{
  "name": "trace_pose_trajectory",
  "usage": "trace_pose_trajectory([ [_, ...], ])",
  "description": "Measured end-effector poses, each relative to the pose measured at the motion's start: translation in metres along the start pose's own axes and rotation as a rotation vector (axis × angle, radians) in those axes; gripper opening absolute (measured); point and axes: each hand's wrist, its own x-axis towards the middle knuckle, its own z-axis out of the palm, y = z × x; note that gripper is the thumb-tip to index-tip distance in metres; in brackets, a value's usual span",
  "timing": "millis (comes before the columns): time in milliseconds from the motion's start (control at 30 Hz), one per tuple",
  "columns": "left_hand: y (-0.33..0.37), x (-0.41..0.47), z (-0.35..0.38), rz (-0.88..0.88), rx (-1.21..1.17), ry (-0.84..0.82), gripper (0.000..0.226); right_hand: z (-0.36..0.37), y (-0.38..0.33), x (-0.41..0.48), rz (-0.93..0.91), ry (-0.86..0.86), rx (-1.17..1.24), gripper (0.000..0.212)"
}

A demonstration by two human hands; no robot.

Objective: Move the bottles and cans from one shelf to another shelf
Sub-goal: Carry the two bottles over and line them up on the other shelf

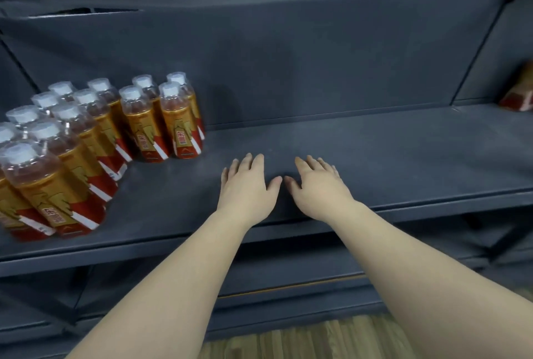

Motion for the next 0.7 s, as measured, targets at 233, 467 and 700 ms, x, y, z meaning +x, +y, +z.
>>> trace_pose_trajectory([
  [233, 0.053, 0.009, 0.02, 0.153, 0.006, -0.089, 0.066, -0.022, 0.051, -0.022, 0.162, 0.065, -0.025, 0.066],
  [467, 0.103, 0.027, 0.038, 0.34, -0.008, -0.151, 0.067, -0.038, 0.091, -0.038, 0.325, 0.149, -0.049, 0.065],
  [700, 0.155, 0.033, 0.069, 0.523, -0.023, -0.244, 0.066, -0.042, 0.139, -0.07, 0.522, 0.223, -0.074, 0.062],
])
